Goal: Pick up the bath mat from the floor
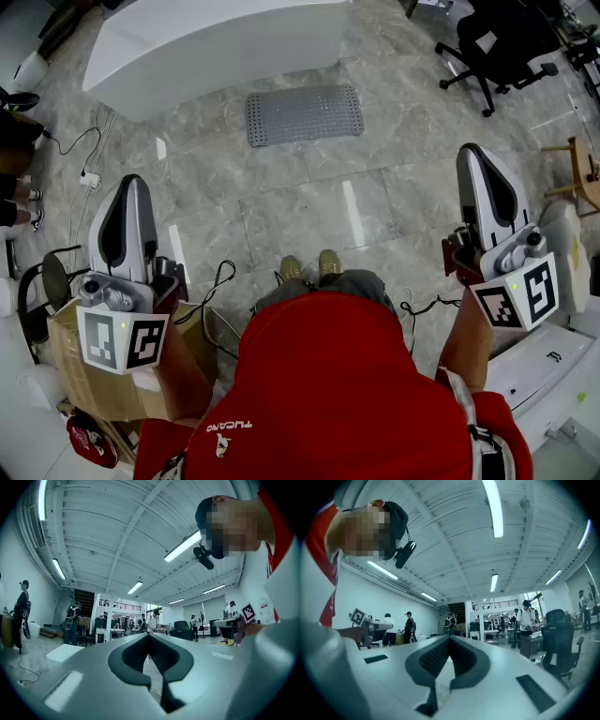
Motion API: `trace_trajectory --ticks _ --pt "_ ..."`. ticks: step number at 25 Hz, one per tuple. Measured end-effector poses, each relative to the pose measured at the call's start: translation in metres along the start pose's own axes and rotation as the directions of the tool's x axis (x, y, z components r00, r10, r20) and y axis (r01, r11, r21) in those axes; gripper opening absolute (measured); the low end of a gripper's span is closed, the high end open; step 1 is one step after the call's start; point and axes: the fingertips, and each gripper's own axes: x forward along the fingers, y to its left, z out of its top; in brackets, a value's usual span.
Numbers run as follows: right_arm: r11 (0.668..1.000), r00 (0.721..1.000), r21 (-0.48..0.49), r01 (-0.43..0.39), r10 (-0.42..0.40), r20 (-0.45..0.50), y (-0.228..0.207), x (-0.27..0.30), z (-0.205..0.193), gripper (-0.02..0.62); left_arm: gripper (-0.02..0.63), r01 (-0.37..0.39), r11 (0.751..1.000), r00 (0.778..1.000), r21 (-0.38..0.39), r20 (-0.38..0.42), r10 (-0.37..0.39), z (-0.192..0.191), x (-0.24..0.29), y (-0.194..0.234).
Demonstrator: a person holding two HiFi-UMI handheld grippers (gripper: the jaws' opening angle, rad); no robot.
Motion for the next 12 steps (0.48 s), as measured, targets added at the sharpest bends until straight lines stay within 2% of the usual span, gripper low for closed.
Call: trace_trajectory --ticks 12 --pt "0.999 0.999 0.031 -0.029 0.028 0.029 -0.0061 -0.0051 0.0022 0.002 0.005 -0.022 1.0 1.0 0.011 -0.003 0.022 0.0029 -0.0025 -0.0084"
